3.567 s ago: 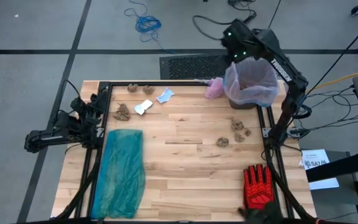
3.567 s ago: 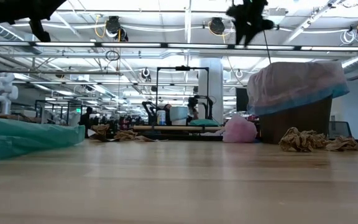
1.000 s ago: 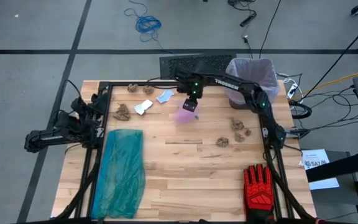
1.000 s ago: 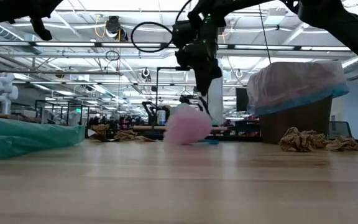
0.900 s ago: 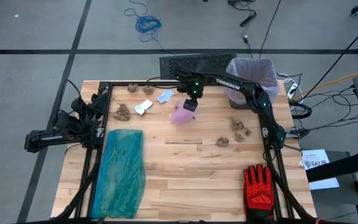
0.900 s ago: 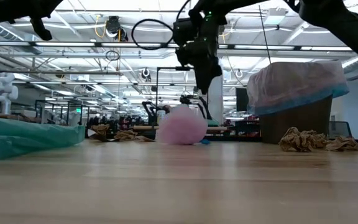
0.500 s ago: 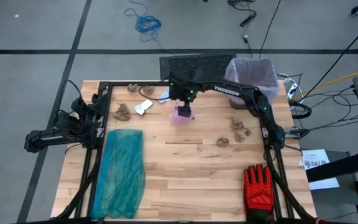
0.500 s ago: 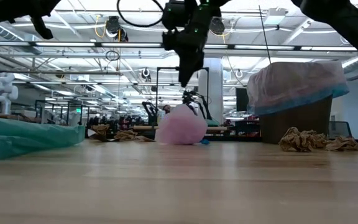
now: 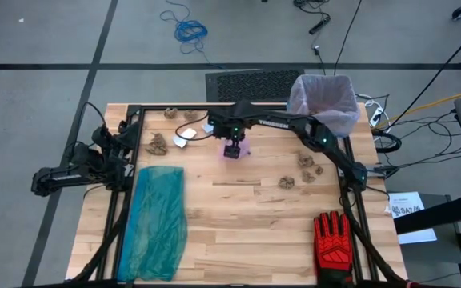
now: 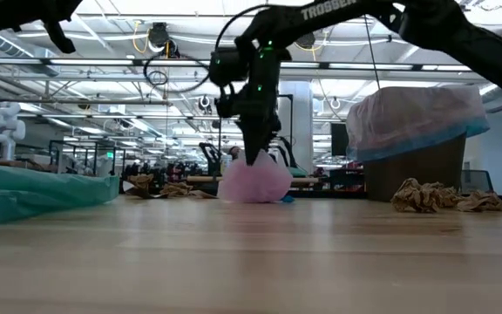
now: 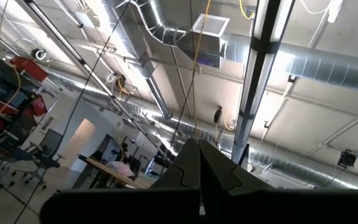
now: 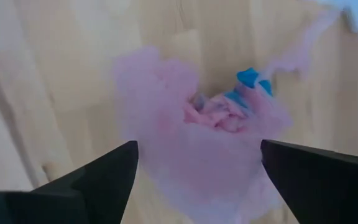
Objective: Place trash/remove bag and relplace
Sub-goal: Put the pink trash bag into the trash bin
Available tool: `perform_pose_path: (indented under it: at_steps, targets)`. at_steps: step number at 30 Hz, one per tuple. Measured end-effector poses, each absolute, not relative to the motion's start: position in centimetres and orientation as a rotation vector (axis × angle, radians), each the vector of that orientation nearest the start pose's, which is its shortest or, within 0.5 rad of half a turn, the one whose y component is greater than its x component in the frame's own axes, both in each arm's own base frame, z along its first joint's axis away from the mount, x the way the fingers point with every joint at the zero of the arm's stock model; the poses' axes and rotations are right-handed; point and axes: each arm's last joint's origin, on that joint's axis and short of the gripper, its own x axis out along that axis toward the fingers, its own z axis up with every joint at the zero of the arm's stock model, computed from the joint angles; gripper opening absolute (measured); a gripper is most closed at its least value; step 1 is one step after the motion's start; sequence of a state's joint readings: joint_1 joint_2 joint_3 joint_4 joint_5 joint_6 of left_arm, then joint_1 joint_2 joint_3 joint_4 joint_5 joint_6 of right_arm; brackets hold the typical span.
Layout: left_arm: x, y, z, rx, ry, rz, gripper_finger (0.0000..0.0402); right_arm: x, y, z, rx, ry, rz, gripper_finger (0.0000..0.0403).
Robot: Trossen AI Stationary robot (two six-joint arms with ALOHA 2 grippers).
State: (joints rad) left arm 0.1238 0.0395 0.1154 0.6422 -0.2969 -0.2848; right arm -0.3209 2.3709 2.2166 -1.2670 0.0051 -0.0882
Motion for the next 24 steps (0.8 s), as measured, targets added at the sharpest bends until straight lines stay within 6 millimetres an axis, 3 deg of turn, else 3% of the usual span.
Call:
perform_pose_path:
  at_steps: [7,11,15,20,21,24]
  targets:
    - [6.6,1.7,25.5,-0.329,-0.773,0.29,0.0,45.7,-15.2,17.0,0.258,1.516,-0.272,0.0327]
    - [6.6,1.7,25.5,-0.33,-0.774,0.29,0.0,45.8,-14.7,15.2,0.285,1.584,-0.283,0.0296]
    - [6.6,1.7,25.5,-0.329,-0.774,0.29,0.0,46.2,-13.3,15.0,0.272,1.595,-0.267,0.0218]
    - [6.6,1.7,25.5,-0.329,-0.773,0.29,0.0,46.7,-11.8,15.1,0.232,1.586,-0.204,0.0046]
    - [6.6,1.7,25.5,-0.329,-0.773,0.29,0.0,46.7,-11.5,15.3,0.23,1.582,-0.174,0.0025]
    - [6.6,1.7,25.5,-0.329,-0.773,0.291,0.0,46.7,-10.8,16.8,0.241,1.547,-0.116,0.0012]
